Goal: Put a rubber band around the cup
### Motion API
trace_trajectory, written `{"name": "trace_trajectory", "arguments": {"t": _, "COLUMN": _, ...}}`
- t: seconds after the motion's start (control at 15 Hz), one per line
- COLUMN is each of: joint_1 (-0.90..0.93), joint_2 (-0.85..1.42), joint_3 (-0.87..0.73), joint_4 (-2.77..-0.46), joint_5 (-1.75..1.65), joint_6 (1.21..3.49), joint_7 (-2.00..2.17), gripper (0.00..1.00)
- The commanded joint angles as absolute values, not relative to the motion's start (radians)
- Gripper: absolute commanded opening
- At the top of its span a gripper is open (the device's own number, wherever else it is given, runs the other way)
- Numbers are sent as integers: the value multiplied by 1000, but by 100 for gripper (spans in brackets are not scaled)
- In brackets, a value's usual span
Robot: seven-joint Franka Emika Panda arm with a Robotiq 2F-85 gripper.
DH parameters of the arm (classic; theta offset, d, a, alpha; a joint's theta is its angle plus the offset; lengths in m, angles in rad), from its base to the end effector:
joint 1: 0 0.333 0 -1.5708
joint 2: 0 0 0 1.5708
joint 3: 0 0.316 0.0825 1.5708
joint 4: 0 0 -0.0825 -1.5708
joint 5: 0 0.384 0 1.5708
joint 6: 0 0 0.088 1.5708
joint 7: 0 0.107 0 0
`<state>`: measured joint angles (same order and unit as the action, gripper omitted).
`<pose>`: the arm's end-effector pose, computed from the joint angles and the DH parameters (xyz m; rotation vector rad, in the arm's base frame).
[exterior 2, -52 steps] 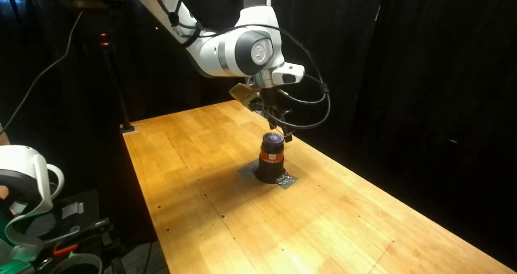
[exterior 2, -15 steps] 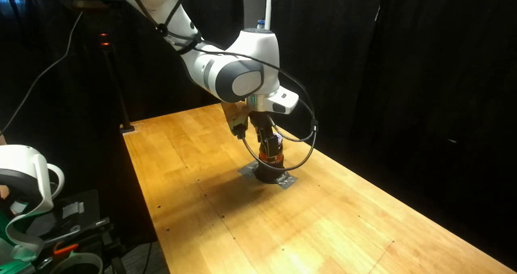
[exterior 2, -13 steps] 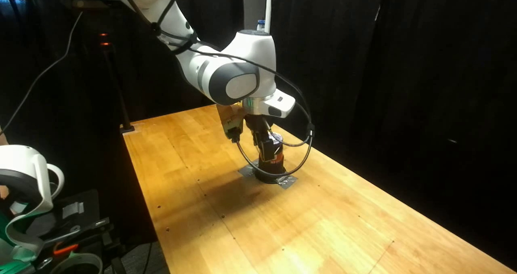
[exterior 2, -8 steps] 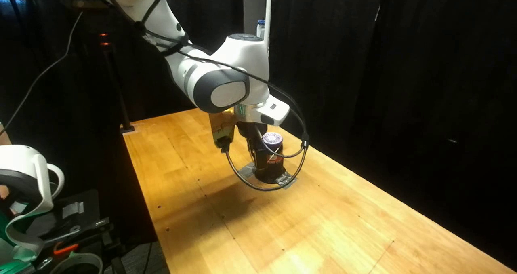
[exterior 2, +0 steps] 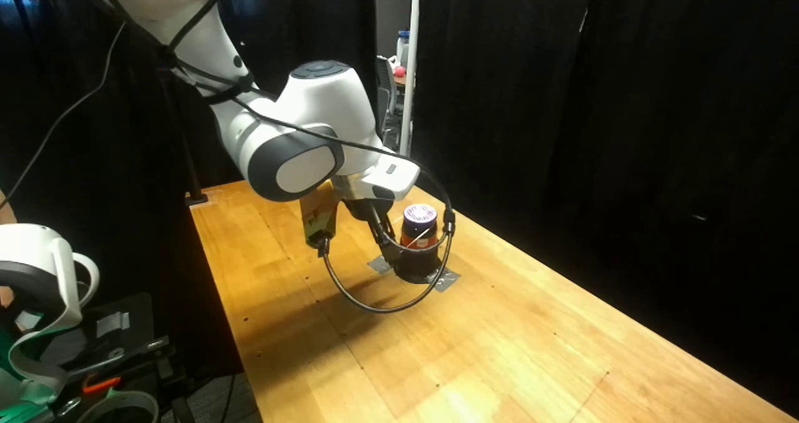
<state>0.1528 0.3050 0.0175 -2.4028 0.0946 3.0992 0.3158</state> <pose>0.5253 0.0825 0.2304 -2.9476 0.3570 -0.5605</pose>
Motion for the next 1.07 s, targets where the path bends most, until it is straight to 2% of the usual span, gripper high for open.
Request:
{"name": "trace_trajectory", "arguments": {"t": 0.0, "joint_1": 240, "joint_2": 259, "joint_3": -57, "joint_4": -2554, "joint_5": 46, "joint_6": 3323, "joint_7": 323, "gripper": 29}}
{"name": "trace_trajectory", "arguments": {"t": 0.2, "joint_1": 372, "joint_2": 299, "joint_3": -162, "joint_4": -2613, "joint_5": 113, "joint_6": 3581, "joint_7": 264, "gripper": 8}}
{"name": "trace_trajectory", "arguments": {"t": 0.4, "joint_1": 420, "joint_2": 349, "joint_3": -163, "joint_4": -2644, "joint_5": 169, "joint_6": 3781, "joint_7": 234, "gripper": 2}}
{"name": "trace_trajectory", "arguments": {"t": 0.47, "joint_1": 347, "joint_2": 366, "joint_3": -65, "joint_4": -2646, "joint_5": 220, "joint_6": 3844, "joint_7": 188, "gripper": 4}}
{"name": "trace_trajectory", "arguments": {"t": 0.8, "joint_1": 304, "joint_2": 526, "joint_3": 54, "joint_4": -2602, "joint_5": 245, "joint_6": 4177, "joint_7": 191, "gripper": 9}}
{"name": "trace_trajectory", "arguments": {"t": 1.0, "joint_1": 295, "joint_2": 618, "joint_3": 85, "joint_4": -2560, "joint_5": 274, "joint_6": 4331, "joint_7": 177, "gripper": 6}}
